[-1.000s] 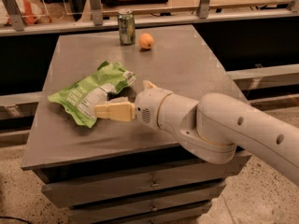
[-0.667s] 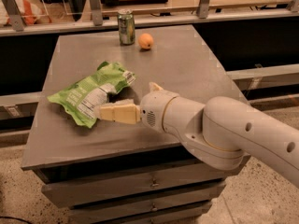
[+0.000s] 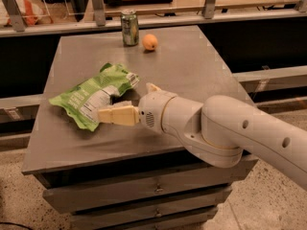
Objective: Move green rice chip bag near orange
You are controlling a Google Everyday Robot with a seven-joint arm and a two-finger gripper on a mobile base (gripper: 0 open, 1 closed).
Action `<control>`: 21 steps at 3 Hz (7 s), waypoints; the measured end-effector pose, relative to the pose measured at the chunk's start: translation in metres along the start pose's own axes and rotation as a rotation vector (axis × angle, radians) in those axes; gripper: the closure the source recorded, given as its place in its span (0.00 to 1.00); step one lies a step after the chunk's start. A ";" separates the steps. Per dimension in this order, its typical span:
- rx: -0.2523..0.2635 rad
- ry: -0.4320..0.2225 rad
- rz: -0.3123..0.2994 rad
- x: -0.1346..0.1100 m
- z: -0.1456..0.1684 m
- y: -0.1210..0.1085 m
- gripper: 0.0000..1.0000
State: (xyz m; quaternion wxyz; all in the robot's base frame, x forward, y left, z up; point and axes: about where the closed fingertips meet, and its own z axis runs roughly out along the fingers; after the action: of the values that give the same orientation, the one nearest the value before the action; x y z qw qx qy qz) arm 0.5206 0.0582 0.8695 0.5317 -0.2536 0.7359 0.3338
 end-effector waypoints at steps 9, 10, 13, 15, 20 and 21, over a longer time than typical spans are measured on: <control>-0.054 0.141 -0.029 0.003 0.057 0.021 0.87; -0.039 0.152 -0.026 0.004 0.054 0.020 1.00; -0.060 0.139 -0.006 -0.002 0.050 0.025 0.36; -0.096 0.131 0.009 -0.002 0.051 0.040 0.00; -0.237 0.201 -0.076 0.018 0.070 0.070 0.00; -0.268 0.207 -0.095 0.020 0.072 0.075 0.18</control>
Offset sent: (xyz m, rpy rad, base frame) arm 0.0238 0.0318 -0.0226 0.0404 0.0250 0.1248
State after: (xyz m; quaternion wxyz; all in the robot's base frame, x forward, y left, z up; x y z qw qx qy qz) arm 0.5037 0.1614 0.8521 0.4297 -0.3895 0.7229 0.3756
